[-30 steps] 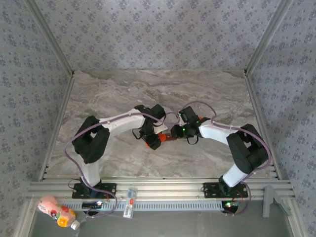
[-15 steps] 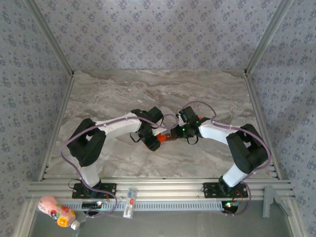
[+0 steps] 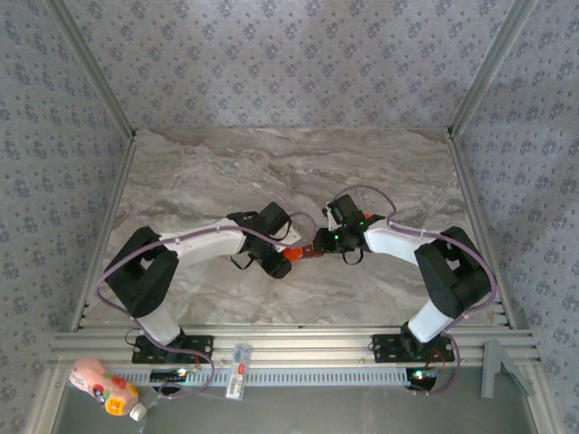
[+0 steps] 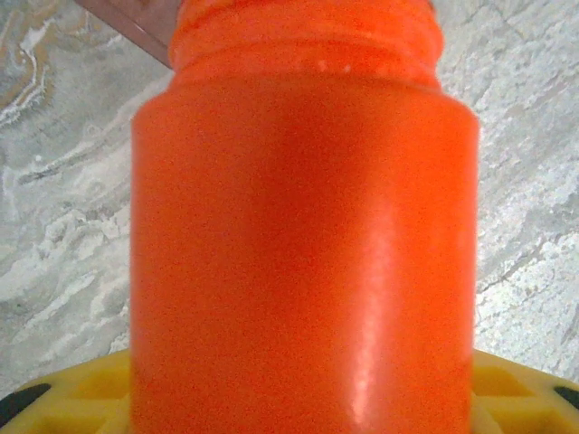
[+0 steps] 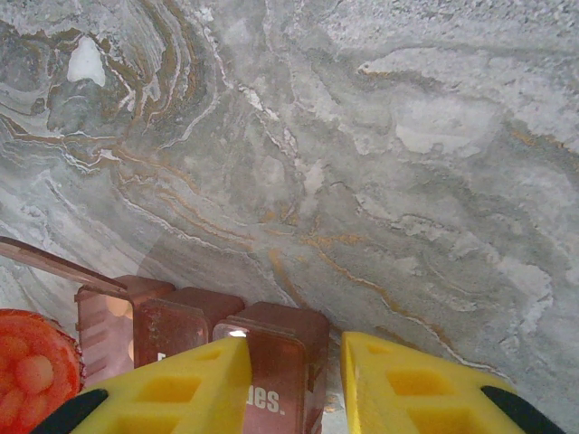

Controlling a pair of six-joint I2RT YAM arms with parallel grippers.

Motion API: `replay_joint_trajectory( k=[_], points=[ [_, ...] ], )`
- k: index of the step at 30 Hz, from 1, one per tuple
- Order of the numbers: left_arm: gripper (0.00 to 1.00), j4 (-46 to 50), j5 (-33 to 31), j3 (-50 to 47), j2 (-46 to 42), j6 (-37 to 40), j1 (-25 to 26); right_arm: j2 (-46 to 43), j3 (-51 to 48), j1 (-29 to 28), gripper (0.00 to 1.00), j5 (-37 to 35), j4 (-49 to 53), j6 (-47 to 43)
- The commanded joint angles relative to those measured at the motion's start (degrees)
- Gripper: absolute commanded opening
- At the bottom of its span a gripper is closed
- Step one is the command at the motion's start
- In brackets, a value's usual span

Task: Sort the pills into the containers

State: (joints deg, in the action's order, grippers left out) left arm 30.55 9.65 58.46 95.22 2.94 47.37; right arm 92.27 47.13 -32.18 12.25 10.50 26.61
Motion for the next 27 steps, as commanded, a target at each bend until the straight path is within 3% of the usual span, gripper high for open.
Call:
replay_joint_trajectory(
  k=[1, 19, 27],
  points=[
    [0.0, -5.02, 1.42, -2.07, -3.06, -0.74, 0.05, 2.3, -0.48, -0.55, 0.34, -2.45, 5.47, 0.32],
    [0.0, -30.08, 2.88, -17.02, -15.39, -2.62, 0.08, 0.07, 2.26, -0.49, 0.38, -2.41, 9.14, 0.06],
    [0.0, -38.65, 2.23, -18.77, -20.21, -3.95, -0.02, -1.24, 4.12, -0.45, 0.41, -2.72, 11.18, 0.54]
  ],
)
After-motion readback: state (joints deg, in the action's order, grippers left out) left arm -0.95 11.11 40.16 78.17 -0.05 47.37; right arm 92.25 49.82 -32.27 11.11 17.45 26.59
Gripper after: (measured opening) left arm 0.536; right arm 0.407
